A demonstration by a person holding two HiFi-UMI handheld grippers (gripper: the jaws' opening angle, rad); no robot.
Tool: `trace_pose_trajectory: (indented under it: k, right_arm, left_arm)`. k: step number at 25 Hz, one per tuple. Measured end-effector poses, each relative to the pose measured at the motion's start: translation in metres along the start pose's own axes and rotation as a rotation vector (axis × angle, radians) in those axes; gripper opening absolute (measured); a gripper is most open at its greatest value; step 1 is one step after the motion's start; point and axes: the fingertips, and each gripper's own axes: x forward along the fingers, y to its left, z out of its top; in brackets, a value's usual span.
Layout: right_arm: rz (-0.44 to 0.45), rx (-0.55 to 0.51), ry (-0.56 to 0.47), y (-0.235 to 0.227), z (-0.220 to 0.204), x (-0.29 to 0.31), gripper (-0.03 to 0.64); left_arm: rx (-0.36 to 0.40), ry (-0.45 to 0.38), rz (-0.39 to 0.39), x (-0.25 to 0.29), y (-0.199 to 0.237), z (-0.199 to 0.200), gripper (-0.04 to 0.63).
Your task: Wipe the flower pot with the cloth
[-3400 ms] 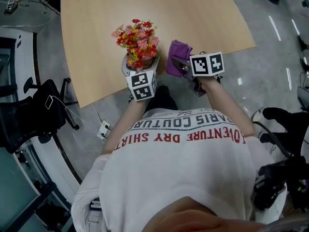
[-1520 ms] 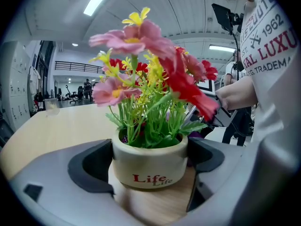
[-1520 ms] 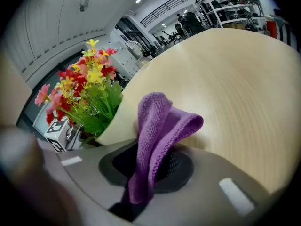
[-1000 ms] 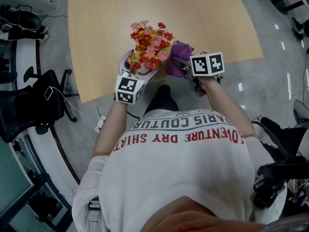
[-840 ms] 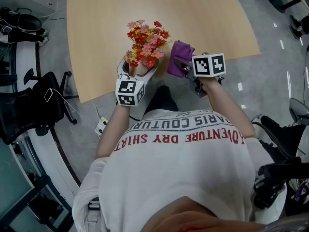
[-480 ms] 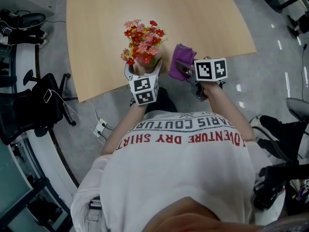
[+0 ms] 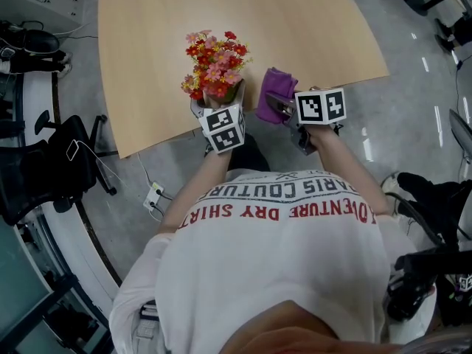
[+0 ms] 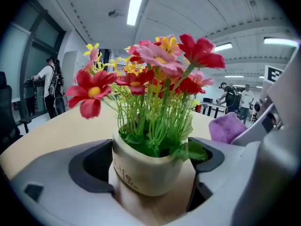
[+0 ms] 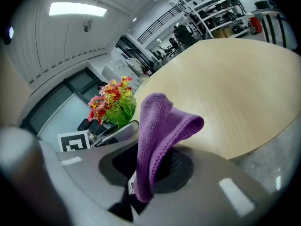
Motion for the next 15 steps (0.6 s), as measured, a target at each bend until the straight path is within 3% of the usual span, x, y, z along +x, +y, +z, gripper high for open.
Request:
trace_pose_trajectory:
  k: [8,15]
  right_arm:
    - [0.017,-0.006,0.007,0.009,0.002,0.004,0.059]
    - [0.074,-0.014,0.012,0.02,0.01,0.018,0.059]
  left_arm:
    - [0.022,-0.008,-0.045,-0.004,0.002,0.004,0.485]
    - [0.111,0.01,-0.213,-0.004,0.001,0.0,0.483]
